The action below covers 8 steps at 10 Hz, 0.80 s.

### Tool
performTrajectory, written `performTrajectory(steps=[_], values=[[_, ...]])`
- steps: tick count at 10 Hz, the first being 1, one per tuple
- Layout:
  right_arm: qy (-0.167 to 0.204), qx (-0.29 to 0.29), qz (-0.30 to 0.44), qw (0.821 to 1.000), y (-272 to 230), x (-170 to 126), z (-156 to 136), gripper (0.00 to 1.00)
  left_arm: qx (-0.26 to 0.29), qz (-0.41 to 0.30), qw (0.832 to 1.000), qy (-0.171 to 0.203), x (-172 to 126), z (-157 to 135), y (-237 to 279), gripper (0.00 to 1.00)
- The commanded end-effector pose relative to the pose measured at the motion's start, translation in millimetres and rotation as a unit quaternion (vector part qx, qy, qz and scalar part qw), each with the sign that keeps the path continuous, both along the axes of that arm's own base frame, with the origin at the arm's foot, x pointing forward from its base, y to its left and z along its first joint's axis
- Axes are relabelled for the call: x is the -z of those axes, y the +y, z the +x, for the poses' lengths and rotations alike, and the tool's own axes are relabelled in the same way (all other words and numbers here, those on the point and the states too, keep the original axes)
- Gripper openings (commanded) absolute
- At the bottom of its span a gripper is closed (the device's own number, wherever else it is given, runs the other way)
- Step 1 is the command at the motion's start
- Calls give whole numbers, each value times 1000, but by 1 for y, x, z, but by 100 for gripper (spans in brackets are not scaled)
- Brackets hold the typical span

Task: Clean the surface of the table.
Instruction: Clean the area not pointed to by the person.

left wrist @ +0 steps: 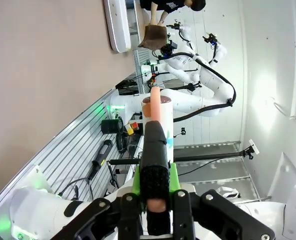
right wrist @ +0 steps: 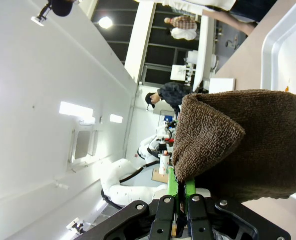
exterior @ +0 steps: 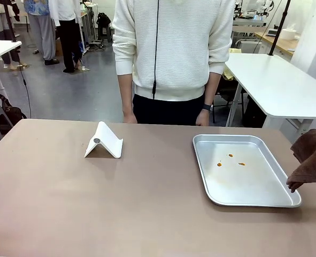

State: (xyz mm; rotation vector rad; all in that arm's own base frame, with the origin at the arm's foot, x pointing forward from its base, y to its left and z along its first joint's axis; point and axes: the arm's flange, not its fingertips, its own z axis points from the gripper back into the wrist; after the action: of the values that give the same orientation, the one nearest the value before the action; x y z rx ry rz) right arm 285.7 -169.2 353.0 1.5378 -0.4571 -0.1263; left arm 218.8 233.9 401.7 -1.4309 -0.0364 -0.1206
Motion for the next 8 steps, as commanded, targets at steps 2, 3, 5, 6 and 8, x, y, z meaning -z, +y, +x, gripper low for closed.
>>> performTrajectory(steps=[2,3,5,6,8], values=[[10,-3,2,1000,0,-8,-2,0,-5,-1,1000,5,-3,-2,-5,22],[10,-3,2,1000,0,-8,-2,0,-5,-1,1000,5,-3,-2,-5,22],[10,-3,2,1000,0,-8,-2,0,-5,-1,1000,5,-3,-2,-5,22],[10,-3,2,1000,0,-8,-2,0,-5,-1,1000,5,-3,-2,-5,22],[0,0,0,1000,0,0,0,5,-5,-1,1000,5,-3,-2,-5,22]])
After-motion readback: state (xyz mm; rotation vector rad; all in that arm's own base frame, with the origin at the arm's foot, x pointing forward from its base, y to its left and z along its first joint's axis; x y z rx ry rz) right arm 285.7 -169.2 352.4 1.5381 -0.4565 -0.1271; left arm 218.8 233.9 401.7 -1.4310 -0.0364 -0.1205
